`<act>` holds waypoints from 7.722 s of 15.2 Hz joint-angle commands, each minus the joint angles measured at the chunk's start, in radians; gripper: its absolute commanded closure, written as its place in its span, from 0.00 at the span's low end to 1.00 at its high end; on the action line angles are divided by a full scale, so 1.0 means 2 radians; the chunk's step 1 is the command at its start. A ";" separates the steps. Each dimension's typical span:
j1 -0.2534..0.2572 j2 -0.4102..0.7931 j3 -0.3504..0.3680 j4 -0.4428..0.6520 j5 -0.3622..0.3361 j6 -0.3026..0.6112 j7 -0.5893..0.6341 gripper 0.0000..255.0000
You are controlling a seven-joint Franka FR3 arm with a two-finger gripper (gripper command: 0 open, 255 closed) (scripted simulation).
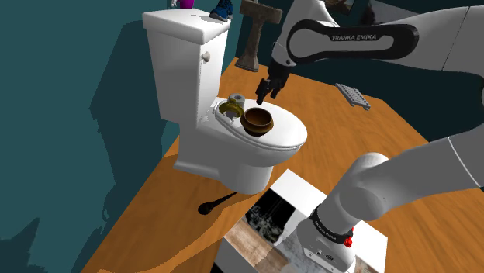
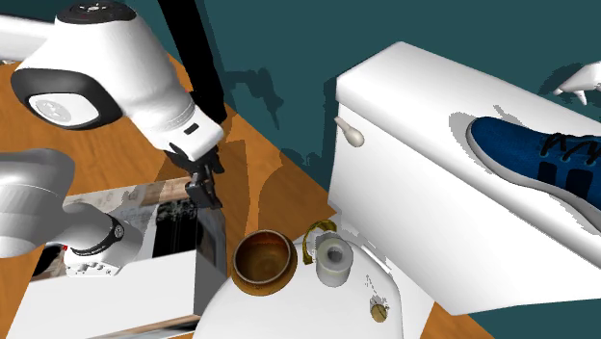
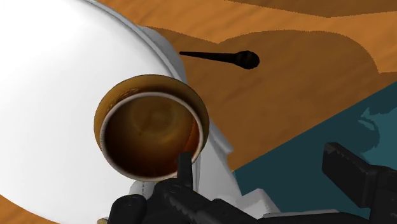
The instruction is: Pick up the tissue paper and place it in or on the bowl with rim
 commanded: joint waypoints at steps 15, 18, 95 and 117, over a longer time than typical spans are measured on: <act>-0.021 0.289 -0.061 0.161 0.013 0.144 -0.111 0.00; -0.029 0.347 -0.064 0.210 0.026 0.156 -0.133 0.00; -0.070 0.403 -0.038 0.288 0.054 0.118 -0.297 0.00; -0.074 0.419 -0.036 0.246 0.053 0.189 -0.319 1.00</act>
